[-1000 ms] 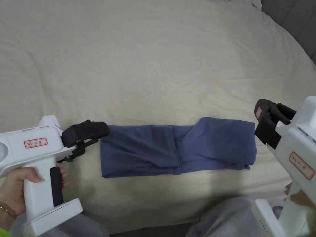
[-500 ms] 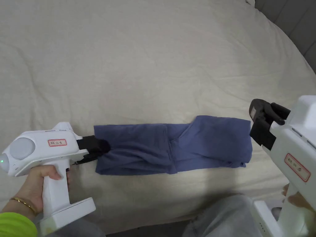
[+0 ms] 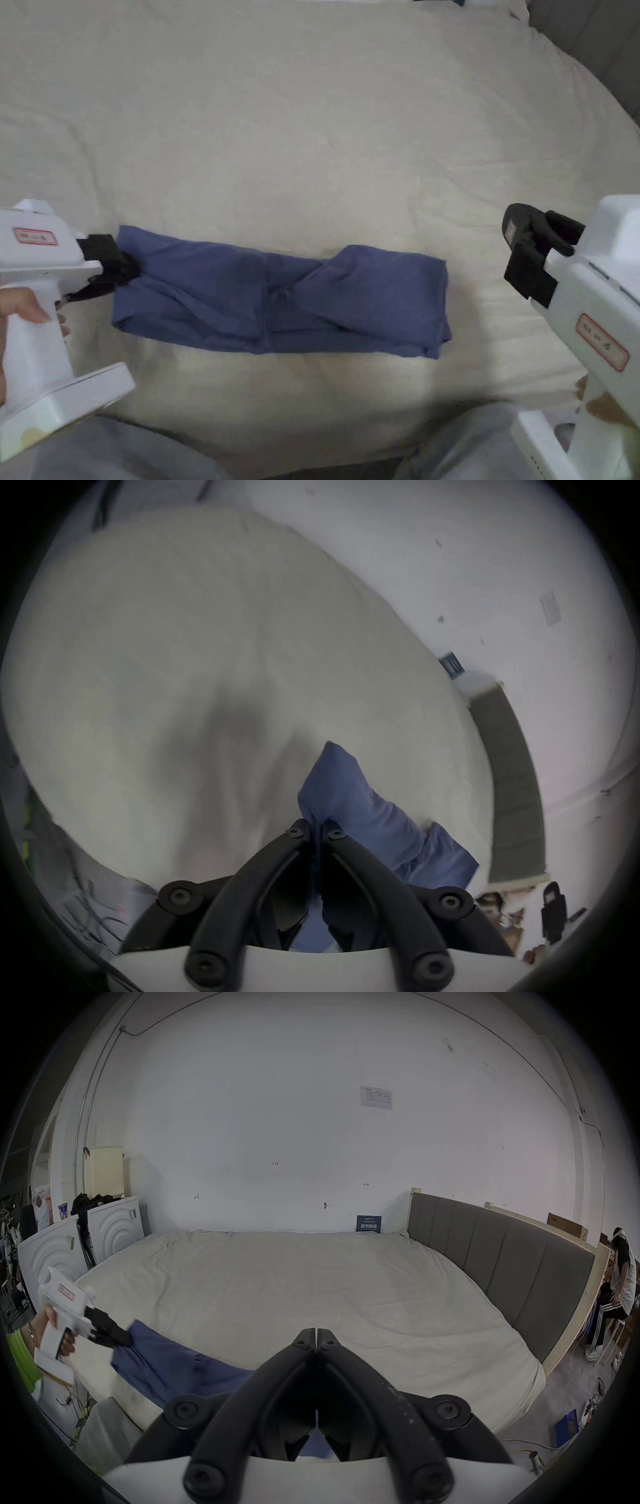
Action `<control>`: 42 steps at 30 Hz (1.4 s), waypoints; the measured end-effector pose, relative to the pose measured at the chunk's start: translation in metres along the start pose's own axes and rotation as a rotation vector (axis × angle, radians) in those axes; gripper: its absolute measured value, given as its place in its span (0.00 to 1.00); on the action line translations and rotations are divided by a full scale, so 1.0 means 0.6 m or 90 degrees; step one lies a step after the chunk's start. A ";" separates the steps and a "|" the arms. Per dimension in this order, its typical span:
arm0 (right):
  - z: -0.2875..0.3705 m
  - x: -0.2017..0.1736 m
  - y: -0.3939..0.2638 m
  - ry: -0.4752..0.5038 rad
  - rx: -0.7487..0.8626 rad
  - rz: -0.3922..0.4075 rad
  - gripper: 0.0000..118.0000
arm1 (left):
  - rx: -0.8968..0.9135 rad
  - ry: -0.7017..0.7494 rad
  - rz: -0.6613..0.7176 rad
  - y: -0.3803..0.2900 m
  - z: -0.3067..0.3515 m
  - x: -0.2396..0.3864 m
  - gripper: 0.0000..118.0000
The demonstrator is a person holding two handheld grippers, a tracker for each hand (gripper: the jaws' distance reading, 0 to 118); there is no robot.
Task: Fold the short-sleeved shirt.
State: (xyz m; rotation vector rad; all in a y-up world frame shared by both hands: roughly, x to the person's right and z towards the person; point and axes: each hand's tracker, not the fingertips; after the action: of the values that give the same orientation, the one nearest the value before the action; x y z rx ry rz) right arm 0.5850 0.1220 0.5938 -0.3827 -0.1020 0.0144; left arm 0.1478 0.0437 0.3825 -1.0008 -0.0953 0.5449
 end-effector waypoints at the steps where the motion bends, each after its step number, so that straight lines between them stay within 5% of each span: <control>1: -0.001 0.000 0.000 0.005 0.001 -0.004 0.01 | 0.030 0.031 -0.011 0.025 0.005 -0.029 0.05; 8: -0.015 -0.006 -0.003 0.029 0.000 -0.015 0.01 | 0.135 0.156 -0.089 0.038 0.090 -0.028 0.05; 17: -0.008 -0.003 -0.004 0.033 0.004 -0.023 0.01 | 0.069 -0.027 -0.219 -0.091 0.063 0.172 0.05; 24: 0.012 0.021 -0.011 0.002 0.007 -0.039 0.01 | -0.056 -0.044 -0.276 -0.175 -0.086 0.279 0.06; 28: 0.024 0.038 -0.018 -0.021 0.003 -0.045 0.01 | -0.136 -0.039 -0.243 -0.206 -0.174 0.288 0.17; 31: 0.030 0.051 -0.021 -0.035 -0.001 -0.050 0.01 | -0.161 -0.078 -0.216 -0.212 -0.198 0.282 0.48; 32: 0.030 0.054 -0.021 -0.038 -0.003 -0.051 0.01 | -0.158 -0.080 -0.219 -0.208 -0.193 0.283 0.51; 35: 0.031 0.057 -0.021 -0.042 -0.002 -0.051 0.01 | -0.098 -0.086 -0.238 -0.173 -0.166 0.275 0.47; 38: 0.025 0.054 -0.019 -0.035 -0.002 -0.054 0.01 | 0.036 -0.096 -0.278 -0.152 -0.101 0.279 0.08; 39: 0.024 0.050 -0.019 -0.032 -0.002 -0.052 0.01 | 0.074 -0.076 -0.297 -0.148 -0.089 0.279 0.02; 42: 0.019 0.038 -0.019 -0.020 -0.001 -0.048 0.01 | 0.129 -0.039 -0.352 -0.180 -0.045 0.280 0.01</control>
State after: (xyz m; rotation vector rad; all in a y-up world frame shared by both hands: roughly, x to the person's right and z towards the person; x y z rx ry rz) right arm 0.6063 0.1164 0.6108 -0.3803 -0.1471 -0.0535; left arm 0.3435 0.0576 0.4282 -0.7174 -0.3534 0.0739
